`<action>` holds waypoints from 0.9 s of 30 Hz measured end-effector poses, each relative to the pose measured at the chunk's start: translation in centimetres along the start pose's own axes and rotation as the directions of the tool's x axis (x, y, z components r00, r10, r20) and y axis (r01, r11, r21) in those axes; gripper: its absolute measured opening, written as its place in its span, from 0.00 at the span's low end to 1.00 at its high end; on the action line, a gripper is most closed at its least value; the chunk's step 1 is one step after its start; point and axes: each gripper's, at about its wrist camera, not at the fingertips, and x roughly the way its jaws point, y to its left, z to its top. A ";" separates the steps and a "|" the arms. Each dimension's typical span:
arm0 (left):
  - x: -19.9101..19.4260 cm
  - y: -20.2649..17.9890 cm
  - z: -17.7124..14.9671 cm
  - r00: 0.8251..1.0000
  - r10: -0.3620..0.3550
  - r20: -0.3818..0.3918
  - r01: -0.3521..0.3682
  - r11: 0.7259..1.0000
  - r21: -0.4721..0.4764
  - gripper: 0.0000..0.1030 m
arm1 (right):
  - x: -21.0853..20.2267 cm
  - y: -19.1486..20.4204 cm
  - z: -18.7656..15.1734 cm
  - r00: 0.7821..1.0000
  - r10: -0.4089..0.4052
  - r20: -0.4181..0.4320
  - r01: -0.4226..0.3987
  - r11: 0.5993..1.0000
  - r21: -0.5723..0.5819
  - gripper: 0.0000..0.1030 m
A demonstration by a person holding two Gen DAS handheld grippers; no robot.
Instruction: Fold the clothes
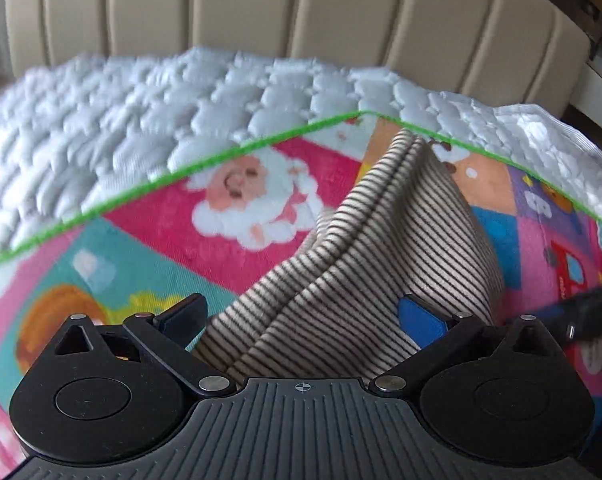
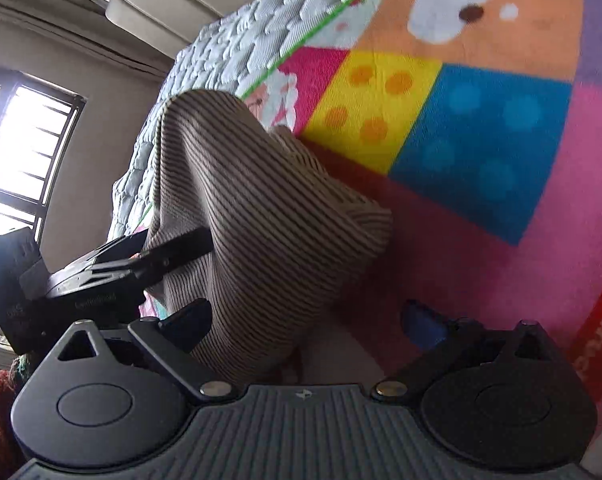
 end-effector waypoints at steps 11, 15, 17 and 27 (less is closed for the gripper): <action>0.7 1.9 -3.4 0.992 -0.092 -0.082 0.073 0.974 -0.216 1.00 | 2.0 0.5 3.8 0.996 0.061 0.068 -0.054 0.993 -0.104 0.65; 0.6 1.0 -4.0 0.988 -0.129 -0.089 0.101 0.957 -0.272 1.00 | 2.0 0.5 4.8 0.997 0.063 0.054 -0.055 0.989 -0.140 0.67; 0.7 -0.3 -4.3 0.988 -0.124 -0.096 0.095 0.960 -0.265 1.00 | 1.5 0.8 5.0 0.997 0.054 0.055 -0.044 0.985 -0.167 0.70; 1.3 -7.1 -6.0 0.970 -0.228 -0.082 0.199 0.944 -0.265 1.00 | -1.8 0.4 7.1 0.989 0.054 0.136 -0.024 0.978 -0.208 0.79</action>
